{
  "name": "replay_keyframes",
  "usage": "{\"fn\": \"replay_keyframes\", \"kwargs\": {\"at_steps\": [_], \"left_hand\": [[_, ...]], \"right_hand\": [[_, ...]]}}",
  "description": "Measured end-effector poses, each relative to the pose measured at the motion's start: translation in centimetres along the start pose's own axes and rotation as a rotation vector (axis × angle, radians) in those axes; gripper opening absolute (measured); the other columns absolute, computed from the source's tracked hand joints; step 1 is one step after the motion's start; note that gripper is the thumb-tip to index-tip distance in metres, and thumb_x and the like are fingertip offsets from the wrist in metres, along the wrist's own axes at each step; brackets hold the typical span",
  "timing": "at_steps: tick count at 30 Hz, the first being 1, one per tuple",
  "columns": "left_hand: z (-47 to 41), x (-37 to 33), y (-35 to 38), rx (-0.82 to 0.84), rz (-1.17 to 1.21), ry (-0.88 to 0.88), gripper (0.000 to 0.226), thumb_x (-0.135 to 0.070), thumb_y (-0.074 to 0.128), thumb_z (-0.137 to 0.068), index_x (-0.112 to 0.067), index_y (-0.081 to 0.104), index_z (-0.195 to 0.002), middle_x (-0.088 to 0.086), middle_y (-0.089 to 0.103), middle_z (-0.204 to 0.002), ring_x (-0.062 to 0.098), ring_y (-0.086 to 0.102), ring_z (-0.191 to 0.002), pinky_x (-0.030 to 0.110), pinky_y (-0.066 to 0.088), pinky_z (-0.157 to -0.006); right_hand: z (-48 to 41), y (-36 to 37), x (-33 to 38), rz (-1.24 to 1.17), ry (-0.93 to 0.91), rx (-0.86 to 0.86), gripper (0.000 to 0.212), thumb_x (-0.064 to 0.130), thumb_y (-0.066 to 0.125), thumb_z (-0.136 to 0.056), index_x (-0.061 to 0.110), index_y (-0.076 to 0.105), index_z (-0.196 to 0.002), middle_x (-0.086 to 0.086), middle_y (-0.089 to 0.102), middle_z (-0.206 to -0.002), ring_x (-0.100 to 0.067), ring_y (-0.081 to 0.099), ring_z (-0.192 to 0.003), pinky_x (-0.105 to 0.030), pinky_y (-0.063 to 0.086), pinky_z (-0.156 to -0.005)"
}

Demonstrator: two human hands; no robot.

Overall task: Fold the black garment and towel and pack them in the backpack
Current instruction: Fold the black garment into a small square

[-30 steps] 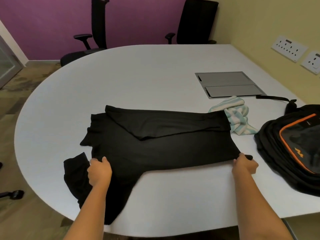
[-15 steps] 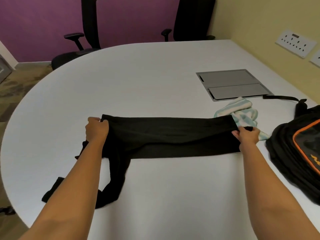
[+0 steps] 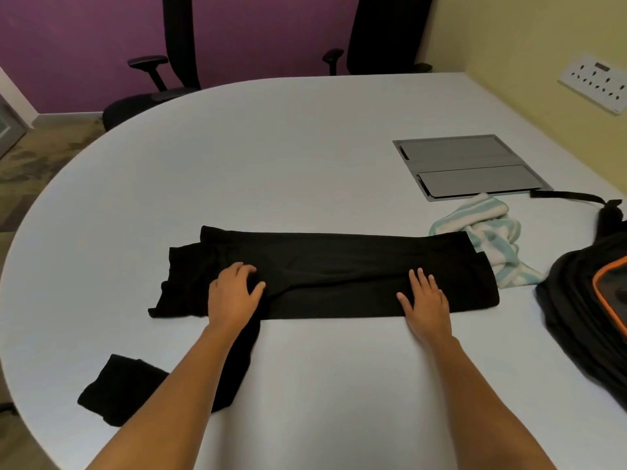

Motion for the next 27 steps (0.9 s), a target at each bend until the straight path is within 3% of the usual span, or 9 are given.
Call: {"fn": "replay_keyframes", "kwargs": {"at_steps": [3,6,9,12,14,17,19,23,27], "left_hand": [[1.7,-0.5,2.5,0.165,-0.145,0.119,0.054,-0.047,0.058,-0.087,-0.024,0.047,-0.134,-0.001,0.040,-0.146,0.016,0.035,-0.136,0.036,0.023,-0.113],[1.9,-0.1,3.6,0.201,-0.159,0.114,0.050,-0.032,0.056,-0.091,-0.025,0.041,-0.138,-0.003,0.041,-0.146,0.014,0.039,-0.134,0.034,0.025,-0.113],[0.7,-0.2,2.2,0.102,-0.047,0.091,0.037,-0.012,0.052,-0.091,-0.021,0.054,-0.128,0.000,0.063,-0.123,0.019,0.060,-0.109,0.030,0.046,-0.092],[-1.2,-0.2,1.0,0.139,-0.016,0.014,0.026,-0.016,0.045,-0.094,-0.021,0.060,-0.114,0.002,0.068,-0.102,0.020,0.064,-0.087,0.030,0.049,-0.070],[-3.1,-0.1,0.8,0.221,0.041,-0.040,0.027,-0.020,0.041,-0.096,-0.021,0.061,-0.114,0.005,0.066,-0.105,0.023,0.062,-0.090,0.034,0.050,-0.077],[-6.1,-0.1,1.0,0.391,0.158,-0.065,0.031,-0.020,0.037,-0.098,-0.018,0.061,-0.117,0.008,0.060,-0.123,0.025,0.057,-0.109,0.040,0.044,-0.099],[-7.9,-0.6,1.0,0.453,0.153,-0.038,0.030,-0.019,0.038,-0.098,-0.019,0.061,-0.116,0.009,0.059,-0.124,0.024,0.055,-0.111,0.039,0.042,-0.101],[-9.9,-2.4,0.7,0.272,-0.094,0.069,0.030,-0.015,0.048,-0.093,-0.018,0.055,-0.122,0.007,0.058,-0.123,0.025,0.056,-0.110,0.040,0.040,-0.098],[-8.0,-5.7,1.0,0.035,-0.207,0.225,0.037,-0.013,0.054,-0.089,-0.017,0.055,-0.126,0.004,0.056,-0.129,0.024,0.052,-0.117,0.039,0.034,-0.102]], "right_hand": [[-0.2,0.2,0.1,0.056,0.001,0.055,0.060,0.043,0.027,-0.101,0.021,0.005,-0.152,0.000,0.003,-0.160,-0.021,0.001,-0.148,-0.039,0.012,-0.118],[-0.6,-0.2,0.1,0.086,-0.001,0.062,0.058,0.043,0.027,-0.101,0.023,0.007,-0.152,0.000,0.005,-0.160,-0.021,0.003,-0.148,-0.039,0.012,-0.118],[-1.0,-1.0,0.1,0.082,-0.009,0.015,0.055,0.039,0.032,-0.101,0.023,0.017,-0.151,0.000,0.015,-0.159,-0.022,0.013,-0.146,-0.039,0.017,-0.117],[-1.3,-2.0,-0.1,0.068,-0.012,-0.057,0.052,0.035,0.040,-0.099,0.022,0.027,-0.148,-0.002,0.027,-0.154,-0.023,0.026,-0.141,-0.039,0.025,-0.112],[-1.6,-3.1,-1.1,0.003,0.038,-0.140,0.050,0.030,0.046,-0.097,0.019,0.035,-0.144,-0.005,0.035,-0.149,-0.026,0.034,-0.135,-0.041,0.031,-0.108],[-1.9,-4.8,-4.0,-0.125,0.191,-0.258,0.049,0.022,0.055,-0.093,0.012,0.042,-0.139,-0.013,0.042,-0.141,-0.033,0.039,-0.128,-0.047,0.035,-0.102],[-2.0,-5.7,-6.4,-0.199,0.313,-0.304,0.052,0.017,0.058,-0.090,0.008,0.041,-0.139,-0.017,0.041,-0.140,-0.037,0.038,-0.126,-0.049,0.034,-0.102],[-1.8,-6.0,-10.3,-0.255,0.507,-0.292,0.058,0.019,0.060,-0.089,0.004,0.036,-0.140,-0.024,0.038,-0.140,-0.042,0.035,-0.127,-0.051,0.031,-0.104],[-1.2,-5.4,-12.3,-0.310,0.550,-0.271,0.052,0.023,0.056,-0.093,0.000,0.040,-0.136,-0.027,0.049,-0.129,-0.043,0.044,-0.120,-0.049,0.034,-0.101]]}}
Point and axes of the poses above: each hand's wrist, its own z-axis away from the middle knuckle, its own y-axis out of the palm, x = y × z, the point moved 7 cm from there along -z, towards the middle knuckle
